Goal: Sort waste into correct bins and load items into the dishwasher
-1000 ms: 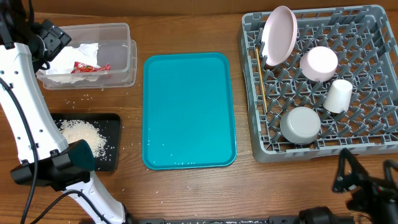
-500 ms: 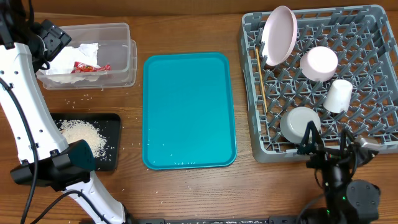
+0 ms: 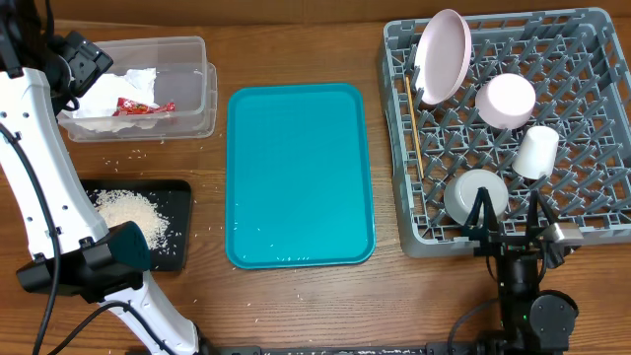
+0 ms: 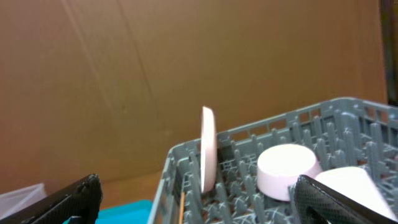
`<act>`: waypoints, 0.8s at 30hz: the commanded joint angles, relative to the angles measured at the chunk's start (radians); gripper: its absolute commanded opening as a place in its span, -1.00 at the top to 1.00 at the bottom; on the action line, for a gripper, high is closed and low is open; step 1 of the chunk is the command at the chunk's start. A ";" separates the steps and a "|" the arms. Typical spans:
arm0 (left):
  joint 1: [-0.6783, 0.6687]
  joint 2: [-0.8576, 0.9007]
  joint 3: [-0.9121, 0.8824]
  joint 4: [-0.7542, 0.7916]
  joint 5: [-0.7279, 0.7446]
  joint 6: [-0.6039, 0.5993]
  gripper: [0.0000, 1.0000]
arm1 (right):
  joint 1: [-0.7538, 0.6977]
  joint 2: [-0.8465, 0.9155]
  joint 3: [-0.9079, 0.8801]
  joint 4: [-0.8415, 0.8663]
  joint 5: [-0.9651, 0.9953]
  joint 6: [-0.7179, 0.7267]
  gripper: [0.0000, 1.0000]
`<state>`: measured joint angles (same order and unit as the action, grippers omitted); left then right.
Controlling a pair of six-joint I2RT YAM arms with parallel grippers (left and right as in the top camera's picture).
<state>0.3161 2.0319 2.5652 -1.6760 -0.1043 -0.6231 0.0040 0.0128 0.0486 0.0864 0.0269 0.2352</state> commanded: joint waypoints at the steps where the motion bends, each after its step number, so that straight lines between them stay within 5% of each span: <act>1: -0.002 0.001 0.007 0.001 0.001 -0.005 -1.00 | -0.049 -0.010 -0.040 0.014 -0.061 -0.008 -1.00; 8: -0.002 0.001 0.007 0.001 0.001 -0.005 -1.00 | -0.067 -0.010 -0.040 -0.111 -0.068 -0.166 -1.00; 24: -0.002 0.001 0.007 0.001 0.001 -0.005 -1.00 | -0.065 -0.010 -0.040 -0.171 -0.021 -0.183 -1.00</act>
<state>0.3161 2.0319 2.5652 -1.6760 -0.1043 -0.6228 -0.0586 0.0116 0.0185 -0.0902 -0.0071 0.0624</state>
